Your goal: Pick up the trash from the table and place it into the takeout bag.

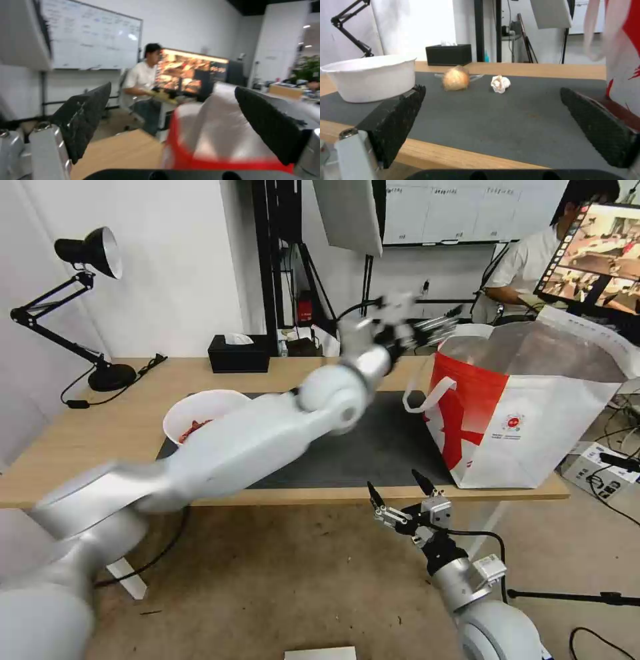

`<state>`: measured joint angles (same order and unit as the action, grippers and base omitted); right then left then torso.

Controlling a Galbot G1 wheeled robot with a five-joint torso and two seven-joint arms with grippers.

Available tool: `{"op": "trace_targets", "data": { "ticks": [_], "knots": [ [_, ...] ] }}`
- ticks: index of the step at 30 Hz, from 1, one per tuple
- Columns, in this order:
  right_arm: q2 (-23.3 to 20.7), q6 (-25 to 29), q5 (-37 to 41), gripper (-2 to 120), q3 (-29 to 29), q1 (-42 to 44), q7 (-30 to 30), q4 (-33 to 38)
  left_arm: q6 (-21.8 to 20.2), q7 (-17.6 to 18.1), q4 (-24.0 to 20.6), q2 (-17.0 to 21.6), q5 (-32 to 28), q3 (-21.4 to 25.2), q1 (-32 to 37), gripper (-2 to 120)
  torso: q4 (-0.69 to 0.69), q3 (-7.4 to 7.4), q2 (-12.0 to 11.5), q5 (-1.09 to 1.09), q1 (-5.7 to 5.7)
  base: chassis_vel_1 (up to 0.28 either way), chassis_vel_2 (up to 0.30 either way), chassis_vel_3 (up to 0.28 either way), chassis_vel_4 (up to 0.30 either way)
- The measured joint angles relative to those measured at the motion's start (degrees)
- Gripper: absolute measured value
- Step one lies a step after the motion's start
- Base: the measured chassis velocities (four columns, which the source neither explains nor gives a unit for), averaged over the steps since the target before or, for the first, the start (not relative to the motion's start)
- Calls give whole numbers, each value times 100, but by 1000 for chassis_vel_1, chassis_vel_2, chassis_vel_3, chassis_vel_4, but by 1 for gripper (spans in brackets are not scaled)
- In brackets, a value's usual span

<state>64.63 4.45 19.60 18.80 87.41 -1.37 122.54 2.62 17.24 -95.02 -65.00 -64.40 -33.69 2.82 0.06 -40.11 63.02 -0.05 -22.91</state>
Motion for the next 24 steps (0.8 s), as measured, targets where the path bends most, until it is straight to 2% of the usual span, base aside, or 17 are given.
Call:
{"op": "trace_targets", "data": {
  "ticks": [1,2,4,5,6,9,10,13,14,17,18,21,24],
  "knots": [
    [-1,28,-9,100,-20,-6,-8,-1,8,-26,-278,240,112,166,245,100,-10,1,0,1,-2,0,0,0,0],
    [-1,28,-9,100,-20,-6,-8,-1,8,-26,-278,240,112,166,245,100,-10,1,0,1,-2,0,0,0,0],
    [-13,108,-54,100,-64,-49,-61,-4,1,-28,-758,885,429,681,996,100,-7,0,0,0,-1,0,0,0,0],
    [-17,155,-78,100,-76,-81,-79,-4,3,-76,-917,1099,602,980,1324,100,-5,1,0,2,0,0,0,0,0],
    [-17,155,-78,100,-76,-81,-79,-4,3,-76,-917,1099,602,980,1324,100,-5,1,0,2,0,0,0,0,0],
    [-13,302,-105,100,-135,-185,-136,-4,2,-375,-1311,1592,1190,2016,2574,100,-1,1,1,-2,0,0,0,0,0],
    [-13,302,-105,100,-135,-185,-136,-4,2,-375,-1311,1592,1190,2016,2574,100,-1,1,1,-2,0,0,0,0,0],
    [15,373,-108,100,-199,-233,-195,-3,6,-647,-1636,1796,1555,2985,3765,100,-6,1,1,4,0,0,0,0,0],
    [15,373,-108,100,-199,-233,-195,-3,6,-647,-1636,1796,1555,2985,3765,100,-6,1,1,4,0,0,0,0,0],
    [51,392,-115,100,-234,-238,-247,12,65,-936,-1890,1806,2099,3788,4895,100,-4,2,1,2,0,0,0,0,0],
    [51,392,-115,100,-234,-238,-247,12,65,-936,-1890,1806,2099,3788,4895,100,-4,2,1,2,0,0,0,0,0],
    [80,400,-134,100,-238,-208,-285,42,167,-1013,-2113,1722,2486,4207,5659,100,-6,1,1,3,0,0,0,0,0],
    [106,405,-161,100,-226,-171,-317,64,210,-1063,-2237,1621,2748,4459,6056,100,-6,1,1,5,0,0,0,0,0]
  ]
}}
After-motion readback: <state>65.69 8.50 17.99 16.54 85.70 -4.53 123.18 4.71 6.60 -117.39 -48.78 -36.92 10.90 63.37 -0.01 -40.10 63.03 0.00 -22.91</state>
